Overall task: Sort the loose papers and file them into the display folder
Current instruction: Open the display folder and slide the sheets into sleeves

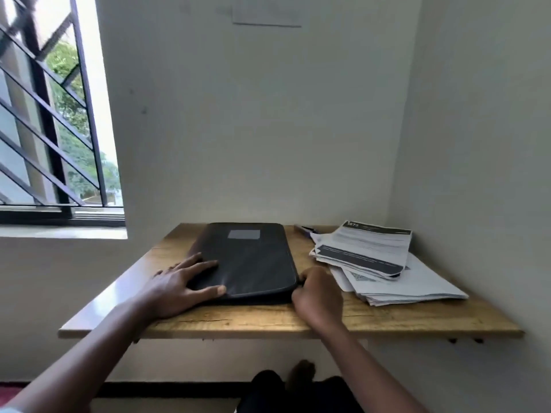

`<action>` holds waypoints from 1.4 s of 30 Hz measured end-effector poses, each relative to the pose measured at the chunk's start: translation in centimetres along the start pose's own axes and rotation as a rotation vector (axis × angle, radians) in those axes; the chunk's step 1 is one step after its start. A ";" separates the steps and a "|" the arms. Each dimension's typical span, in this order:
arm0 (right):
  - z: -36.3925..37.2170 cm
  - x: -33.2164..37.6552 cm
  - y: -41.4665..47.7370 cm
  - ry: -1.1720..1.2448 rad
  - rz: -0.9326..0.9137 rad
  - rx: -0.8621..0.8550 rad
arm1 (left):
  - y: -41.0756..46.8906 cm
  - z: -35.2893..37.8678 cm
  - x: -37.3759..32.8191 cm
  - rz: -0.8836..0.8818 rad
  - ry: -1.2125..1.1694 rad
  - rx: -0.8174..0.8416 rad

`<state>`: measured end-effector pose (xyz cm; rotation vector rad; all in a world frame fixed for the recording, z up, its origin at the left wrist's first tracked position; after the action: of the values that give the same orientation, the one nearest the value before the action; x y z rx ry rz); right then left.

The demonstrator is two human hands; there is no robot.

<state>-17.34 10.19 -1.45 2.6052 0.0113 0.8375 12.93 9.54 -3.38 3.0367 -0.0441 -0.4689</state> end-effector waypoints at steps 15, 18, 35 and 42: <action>-0.8 2.1 -3.5 -0.165 0.132 -0.191 | 0.3 0.2 -1.2 -0.079 -0.071 -0.052; -0.4 2.3 -3.0 -0.140 0.139 -0.181 | 0.2 0.1 -2.7 -0.079 -0.060 -0.074; 4.1 9.9 -4.1 0.031 -0.020 -0.021 | 2.9 1.0 -2.1 -0.134 -0.144 -0.162; 5.9 14.1 -6.0 0.047 -0.136 -0.030 | 1.1 -0.6 -3.9 -0.181 -0.382 -0.103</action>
<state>-1.83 15.36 -0.20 2.5246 0.1853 0.8428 9.33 8.65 -1.56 2.8178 0.2295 -1.0241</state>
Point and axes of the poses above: each hand's wrist, its own y-axis towards the middle knuckle, its own z-axis out of the palm, x = y × z, the point moved 9 cm from there along y, towards the middle knuckle, and after that the axes turned 4 degrees about -z, right-handed, at the moved point
